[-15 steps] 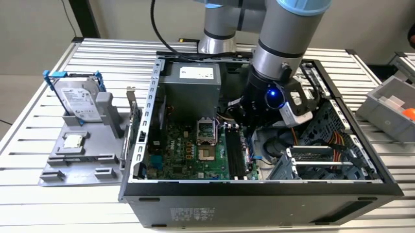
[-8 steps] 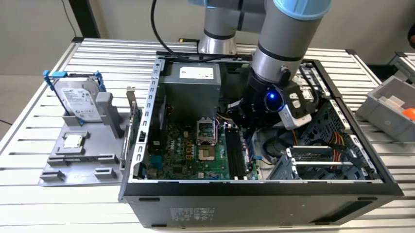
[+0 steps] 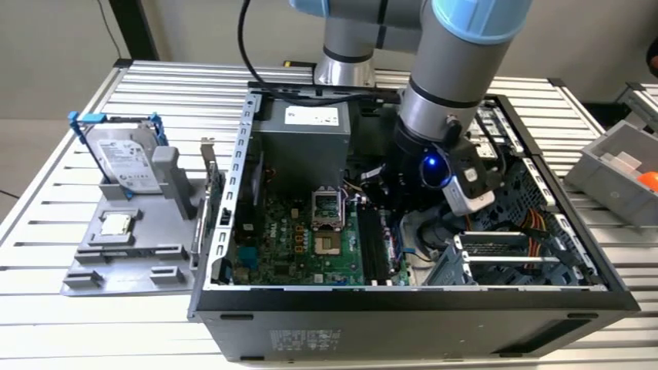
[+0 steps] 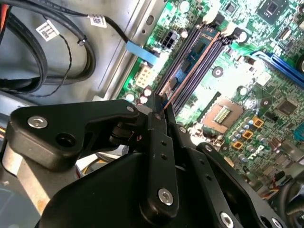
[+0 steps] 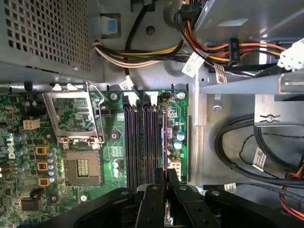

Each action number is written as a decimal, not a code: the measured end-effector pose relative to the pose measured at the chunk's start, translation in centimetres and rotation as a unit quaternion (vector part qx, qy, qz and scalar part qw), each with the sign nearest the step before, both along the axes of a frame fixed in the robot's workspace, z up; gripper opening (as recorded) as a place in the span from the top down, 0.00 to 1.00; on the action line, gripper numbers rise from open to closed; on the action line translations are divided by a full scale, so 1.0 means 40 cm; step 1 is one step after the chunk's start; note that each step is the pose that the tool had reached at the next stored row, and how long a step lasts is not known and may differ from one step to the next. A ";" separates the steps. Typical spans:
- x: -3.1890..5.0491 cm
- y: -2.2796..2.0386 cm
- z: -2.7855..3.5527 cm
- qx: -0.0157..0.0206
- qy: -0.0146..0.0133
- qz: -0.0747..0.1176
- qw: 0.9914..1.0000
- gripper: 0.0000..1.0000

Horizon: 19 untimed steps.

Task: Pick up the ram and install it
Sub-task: 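Insert the ram into the slot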

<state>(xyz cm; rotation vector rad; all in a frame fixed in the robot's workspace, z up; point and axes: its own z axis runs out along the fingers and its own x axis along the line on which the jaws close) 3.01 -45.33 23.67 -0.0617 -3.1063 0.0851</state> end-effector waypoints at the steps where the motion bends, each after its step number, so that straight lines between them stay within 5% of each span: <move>1: 0.000 -0.001 -0.001 0.002 0.000 0.002 1.000 1.00; 4: -0.001 -0.005 -0.002 0.005 0.000 0.007 1.000 1.00; 19: -0.008 -0.010 -0.029 0.005 0.000 0.007 1.000 1.00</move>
